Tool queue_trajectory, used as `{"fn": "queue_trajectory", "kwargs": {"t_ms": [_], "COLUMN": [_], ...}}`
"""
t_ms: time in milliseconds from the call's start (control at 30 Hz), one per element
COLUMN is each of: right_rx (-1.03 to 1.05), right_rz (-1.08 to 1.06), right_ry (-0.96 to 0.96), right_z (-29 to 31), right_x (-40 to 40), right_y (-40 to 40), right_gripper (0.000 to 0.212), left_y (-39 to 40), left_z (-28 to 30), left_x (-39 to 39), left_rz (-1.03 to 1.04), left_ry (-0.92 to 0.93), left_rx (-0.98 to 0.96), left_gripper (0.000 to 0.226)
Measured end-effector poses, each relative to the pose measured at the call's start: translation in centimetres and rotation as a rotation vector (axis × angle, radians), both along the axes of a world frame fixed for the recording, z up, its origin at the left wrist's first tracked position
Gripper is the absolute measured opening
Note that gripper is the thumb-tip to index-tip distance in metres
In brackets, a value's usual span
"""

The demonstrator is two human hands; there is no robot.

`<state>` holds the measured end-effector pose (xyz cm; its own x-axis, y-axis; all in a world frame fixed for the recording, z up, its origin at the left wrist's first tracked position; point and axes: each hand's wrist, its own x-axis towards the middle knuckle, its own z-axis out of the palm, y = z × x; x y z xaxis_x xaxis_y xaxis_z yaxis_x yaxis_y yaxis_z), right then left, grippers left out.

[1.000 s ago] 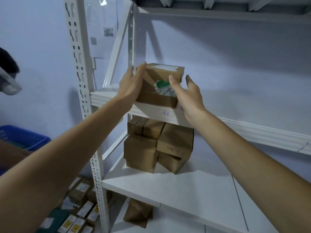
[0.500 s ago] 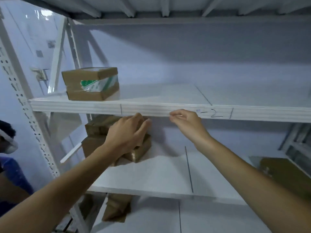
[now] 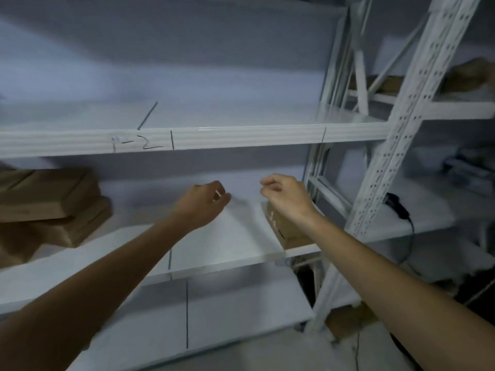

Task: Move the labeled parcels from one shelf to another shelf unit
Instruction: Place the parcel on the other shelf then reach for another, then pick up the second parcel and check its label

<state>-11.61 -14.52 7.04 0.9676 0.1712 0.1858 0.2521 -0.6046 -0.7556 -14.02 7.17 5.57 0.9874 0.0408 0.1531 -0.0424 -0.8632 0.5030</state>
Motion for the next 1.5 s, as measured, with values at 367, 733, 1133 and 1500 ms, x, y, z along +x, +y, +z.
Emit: {"fn": "queue_trajectory", "kwargs": {"t_ms": [367,733,1133,1500], "right_rx": [-0.099,-0.665,-0.380,1.278], "right_rz": [-0.135,-0.053,-0.118,-0.002], "right_ry": [0.043,0.276,0.269,0.818], "right_z": [-6.9,-18.9,-20.5,-18.0], "right_x": [8.9,22.6,24.7,19.3], "right_y": [-8.4,-7.6,-10.2,-20.0], "right_gripper": [0.034,0.105,0.084,0.051], "left_y": [-8.8,-11.2,-13.6,-20.1], "left_z": [-7.6,-19.8,-21.8,-16.7], "left_x": [10.7,21.4,23.5,17.3], "left_rz": [-0.055,0.041,0.203,0.092], "left_ry": [0.112,0.233,0.261,0.414], "left_rx": [-0.138,-0.337,-0.626,-1.420], "left_gripper": [0.044,0.044,0.051,0.069]}}
